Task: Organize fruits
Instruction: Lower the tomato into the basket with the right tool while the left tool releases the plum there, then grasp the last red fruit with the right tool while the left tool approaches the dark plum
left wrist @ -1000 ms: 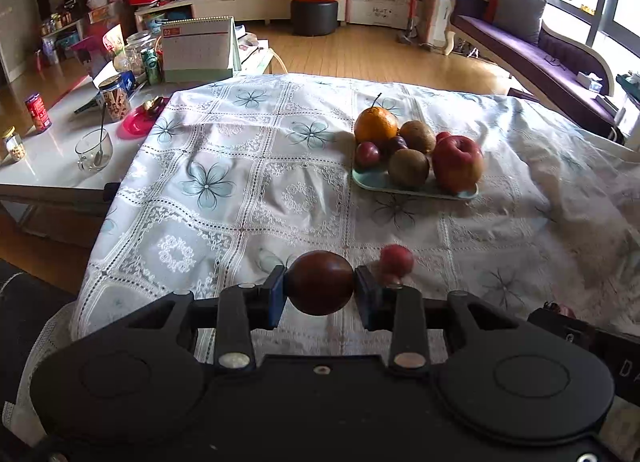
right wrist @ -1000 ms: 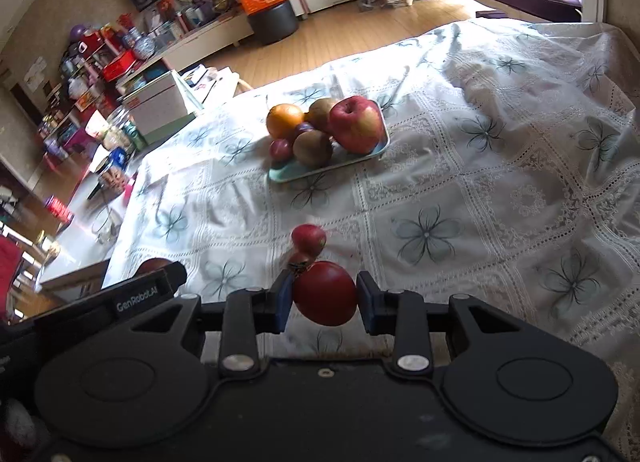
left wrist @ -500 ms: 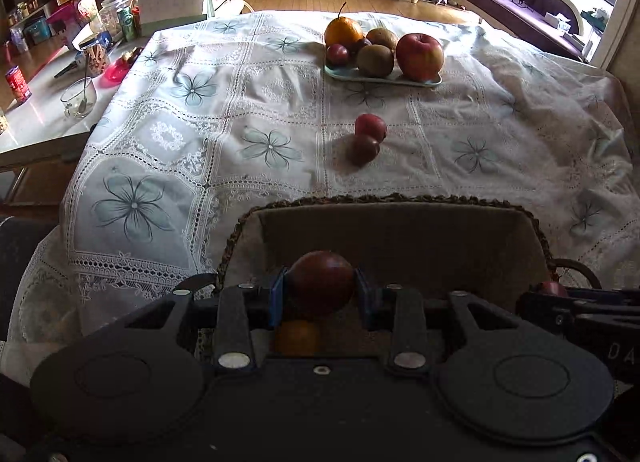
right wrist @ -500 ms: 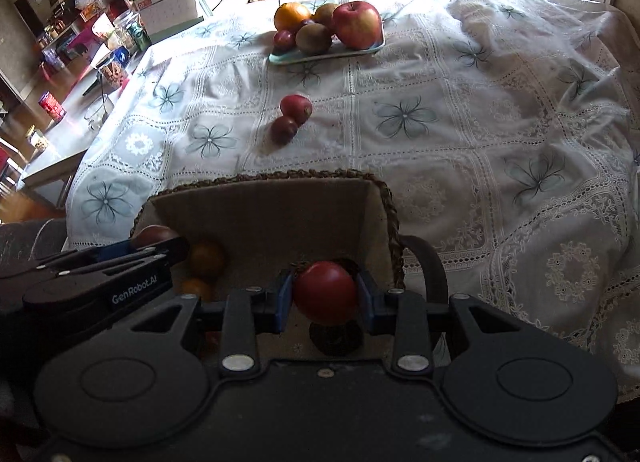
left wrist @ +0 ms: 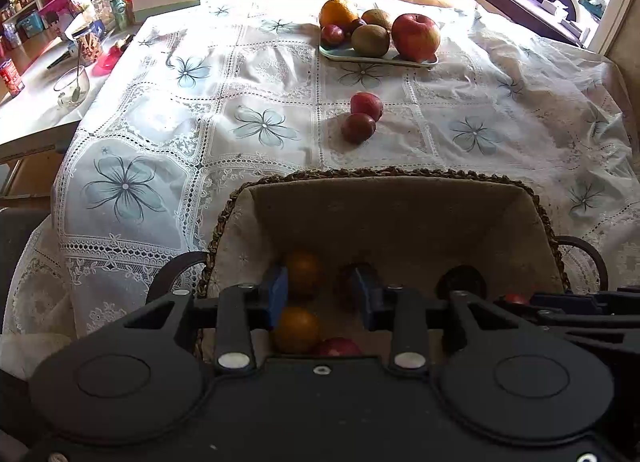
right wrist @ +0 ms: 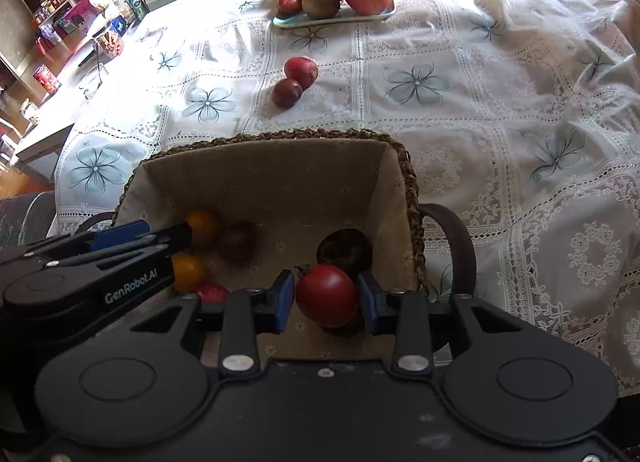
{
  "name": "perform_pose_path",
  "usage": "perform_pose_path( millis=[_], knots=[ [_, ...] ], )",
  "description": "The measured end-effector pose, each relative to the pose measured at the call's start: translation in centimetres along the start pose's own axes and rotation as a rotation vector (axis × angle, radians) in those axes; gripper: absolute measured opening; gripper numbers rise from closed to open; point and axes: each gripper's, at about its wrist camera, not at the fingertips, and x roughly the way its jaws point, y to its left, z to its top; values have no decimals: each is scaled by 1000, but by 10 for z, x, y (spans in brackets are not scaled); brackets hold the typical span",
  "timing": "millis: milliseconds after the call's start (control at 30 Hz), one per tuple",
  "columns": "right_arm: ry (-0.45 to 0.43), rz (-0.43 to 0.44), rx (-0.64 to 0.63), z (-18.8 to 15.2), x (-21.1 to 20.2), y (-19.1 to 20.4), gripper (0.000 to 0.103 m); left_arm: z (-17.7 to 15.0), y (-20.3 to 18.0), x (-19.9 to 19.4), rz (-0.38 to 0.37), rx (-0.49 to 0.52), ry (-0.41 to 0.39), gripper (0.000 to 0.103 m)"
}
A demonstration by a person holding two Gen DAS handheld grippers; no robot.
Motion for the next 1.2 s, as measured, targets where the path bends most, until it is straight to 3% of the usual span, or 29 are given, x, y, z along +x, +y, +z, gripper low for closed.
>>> perform_pose_path(
  millis=[200, 733, 1033, 1200],
  knots=[
    [-9, 10, -16, -2, -3, 3, 37, -1, 2, 5, -30, -16, 43, 45],
    [9, 18, -25, 0, -3, 5, 37, 0, 5, -1, -65, -25, 61, 45],
    [-22, 30, 12, 23, -13, -7, 37, 28, 13, -6, -74, -35, 37, 45],
    [-66, -23, 48, 44, -11, -15, 37, 56, 18, 0, -50, -60, 11, 45]
  ],
)
